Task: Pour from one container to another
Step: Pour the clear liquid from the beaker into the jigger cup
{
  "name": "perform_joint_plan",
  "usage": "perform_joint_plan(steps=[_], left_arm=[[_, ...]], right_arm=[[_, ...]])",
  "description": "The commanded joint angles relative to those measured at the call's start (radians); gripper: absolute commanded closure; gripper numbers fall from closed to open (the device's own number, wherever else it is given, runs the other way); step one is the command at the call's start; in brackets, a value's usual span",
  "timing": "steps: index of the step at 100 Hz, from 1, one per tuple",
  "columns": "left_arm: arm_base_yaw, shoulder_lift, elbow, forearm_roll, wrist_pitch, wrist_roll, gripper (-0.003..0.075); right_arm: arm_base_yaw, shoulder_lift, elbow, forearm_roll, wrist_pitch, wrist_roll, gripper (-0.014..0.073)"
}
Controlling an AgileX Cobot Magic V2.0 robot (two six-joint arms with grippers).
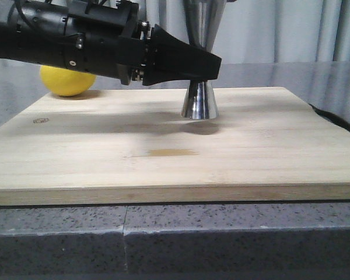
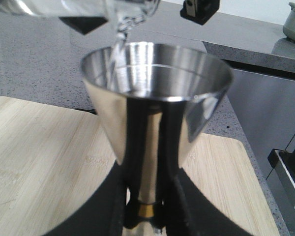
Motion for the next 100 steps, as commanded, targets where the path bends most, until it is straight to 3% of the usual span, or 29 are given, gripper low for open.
perform_joint_plan(steps=[1, 100], left_arm=[[-0.010, -0.055, -0.029, -0.064, 0.125, -0.007, 0.0739], [-0.010, -0.055, -0.029, -0.088, 0.110, -0.007, 0.0739]], right_arm=[[0.000, -0.041, -0.036, 0.027, -0.046, -0.006, 0.0389], [0.000, -0.041, -0.036, 0.018, -0.046, -0.030, 0.0389]])
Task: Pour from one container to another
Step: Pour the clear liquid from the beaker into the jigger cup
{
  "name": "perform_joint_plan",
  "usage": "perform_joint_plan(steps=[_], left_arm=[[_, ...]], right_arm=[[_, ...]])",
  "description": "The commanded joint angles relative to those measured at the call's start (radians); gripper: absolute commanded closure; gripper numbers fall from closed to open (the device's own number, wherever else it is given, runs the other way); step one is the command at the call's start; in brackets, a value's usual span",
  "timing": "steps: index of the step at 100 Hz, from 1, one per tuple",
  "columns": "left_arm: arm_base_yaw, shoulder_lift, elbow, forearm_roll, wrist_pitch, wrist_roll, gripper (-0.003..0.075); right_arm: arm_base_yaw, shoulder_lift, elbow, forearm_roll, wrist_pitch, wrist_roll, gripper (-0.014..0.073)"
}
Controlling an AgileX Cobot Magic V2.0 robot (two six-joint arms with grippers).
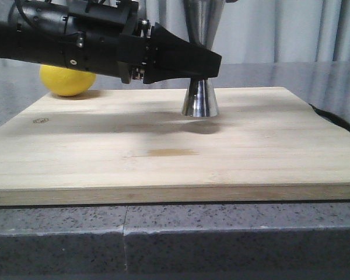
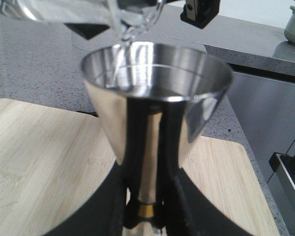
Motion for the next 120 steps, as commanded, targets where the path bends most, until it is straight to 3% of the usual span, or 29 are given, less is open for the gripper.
perform_joint_plan(steps=[1, 120], left_arm=[[-0.010, -0.055, -0.029, -0.078, 0.110, -0.007, 0.0739], [-0.010, -0.055, -0.029, -0.078, 0.095, -0.007, 0.0739]], right_arm=[[0.000, -0.041, -0.036, 0.024, -0.046, -0.013, 0.0389], [0.039, -0.041, -0.036, -0.032, -0.099, -0.024, 0.0389]])
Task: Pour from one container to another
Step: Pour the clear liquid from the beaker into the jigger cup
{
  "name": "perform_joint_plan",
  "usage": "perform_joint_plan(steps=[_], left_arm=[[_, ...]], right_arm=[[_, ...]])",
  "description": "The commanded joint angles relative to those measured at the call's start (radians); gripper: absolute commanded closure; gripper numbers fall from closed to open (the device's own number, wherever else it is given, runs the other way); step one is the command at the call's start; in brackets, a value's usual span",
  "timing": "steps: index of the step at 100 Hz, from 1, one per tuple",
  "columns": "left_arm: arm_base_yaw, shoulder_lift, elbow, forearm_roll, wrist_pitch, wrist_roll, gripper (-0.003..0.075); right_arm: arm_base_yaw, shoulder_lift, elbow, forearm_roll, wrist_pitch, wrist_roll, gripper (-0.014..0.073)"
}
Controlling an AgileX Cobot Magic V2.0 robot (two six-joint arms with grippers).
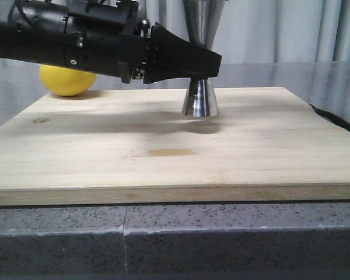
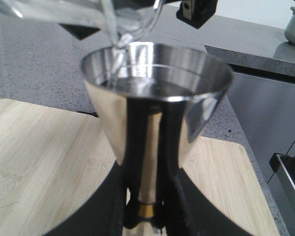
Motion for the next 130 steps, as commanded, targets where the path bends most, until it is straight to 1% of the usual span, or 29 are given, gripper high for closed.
perform_joint_plan(steps=[1, 63, 86, 96, 130], left_arm=[[-0.010, -0.055, -0.029, -0.076, 0.095, -0.007, 0.0739], [-0.010, -0.055, -0.029, -0.076, 0.095, -0.007, 0.0739], [-0.010, -0.055, -0.029, -0.076, 0.095, -0.007, 0.0739], [-0.010, -0.055, -0.029, -0.076, 0.095, -0.007, 0.0739], [-0.010, -0.055, -0.029, -0.076, 0.095, -0.007, 0.0739]], right_arm=[[0.004, -0.041, -0.036, 0.015, -0.058, -0.007, 0.0389], [0.004, -0.041, -0.036, 0.008, -0.070, -0.014, 0.0389], [0.004, -0.041, -0.036, 0.008, -0.049, -0.014, 0.0389], [0.004, -0.041, -0.036, 0.037, -0.044, -0.013, 0.0389], [0.004, -0.041, -0.036, 0.043, -0.044, 0.074, 0.0389]])
